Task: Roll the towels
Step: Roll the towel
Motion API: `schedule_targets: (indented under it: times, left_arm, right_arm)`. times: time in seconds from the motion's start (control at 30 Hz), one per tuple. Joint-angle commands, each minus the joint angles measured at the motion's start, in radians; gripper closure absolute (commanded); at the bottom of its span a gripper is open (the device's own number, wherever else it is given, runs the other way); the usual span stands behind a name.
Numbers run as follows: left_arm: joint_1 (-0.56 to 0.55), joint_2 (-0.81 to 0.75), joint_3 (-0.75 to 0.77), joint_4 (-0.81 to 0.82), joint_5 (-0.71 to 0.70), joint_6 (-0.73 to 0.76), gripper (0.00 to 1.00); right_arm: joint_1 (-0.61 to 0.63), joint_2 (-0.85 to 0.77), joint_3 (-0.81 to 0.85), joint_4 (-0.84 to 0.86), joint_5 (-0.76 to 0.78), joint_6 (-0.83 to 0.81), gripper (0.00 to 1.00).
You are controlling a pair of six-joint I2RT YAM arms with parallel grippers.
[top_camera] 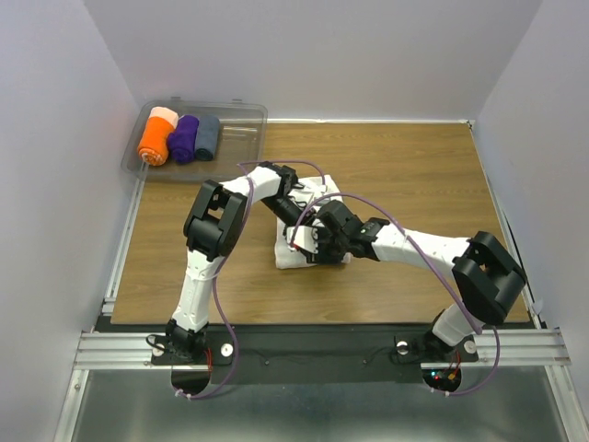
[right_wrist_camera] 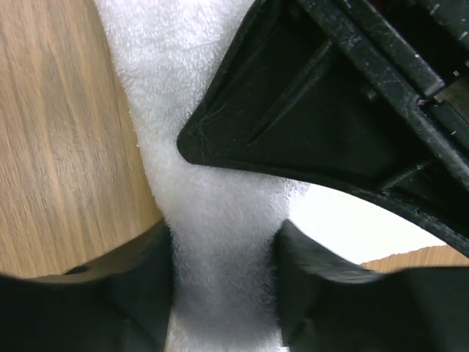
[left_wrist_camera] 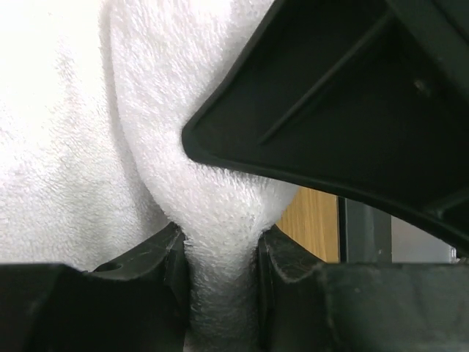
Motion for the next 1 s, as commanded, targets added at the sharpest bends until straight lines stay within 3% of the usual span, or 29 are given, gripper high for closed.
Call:
schedule_targets:
  times: [0.0,0.1,0.13,0.23,0.63,0.87,0.97]
  left_arm:
    - [0.020,0.027,-0.032,0.043,-0.218,0.045,0.62]
    - [0.032,-0.031,-0.032,0.047,-0.219,0.036,0.55]
    - [0.040,-0.045,-0.023,0.044,-0.223,0.033,0.53]
    - [0.059,-0.103,-0.003,0.024,-0.223,0.028,0.49]
    - [0.249,-0.330,-0.015,-0.008,-0.287,0.064,0.38]
    - [0.400,-0.586,-0.280,0.208,-0.278,-0.018,0.32]
    - [0.412,-0.738,-0.413,0.323,-0.310,-0.057,0.28]
  right_arm:
    - [0.004,0.020,-0.027,-0.027,-0.103,0.050,0.56]
    - [-0.002,0.027,-0.007,-0.070,-0.163,0.065,0.71]
    - [-0.004,0.036,0.001,-0.104,-0.180,0.079,0.81]
    - [-0.024,0.049,0.030,-0.167,-0.252,0.108,0.90]
    - [-0.094,0.096,0.098,-0.343,-0.416,0.151,0.92]
    - [-0.143,0.225,0.245,-0.492,-0.584,0.179,0.92]
    - [-0.171,0.315,0.317,-0.569,-0.643,0.166,0.91]
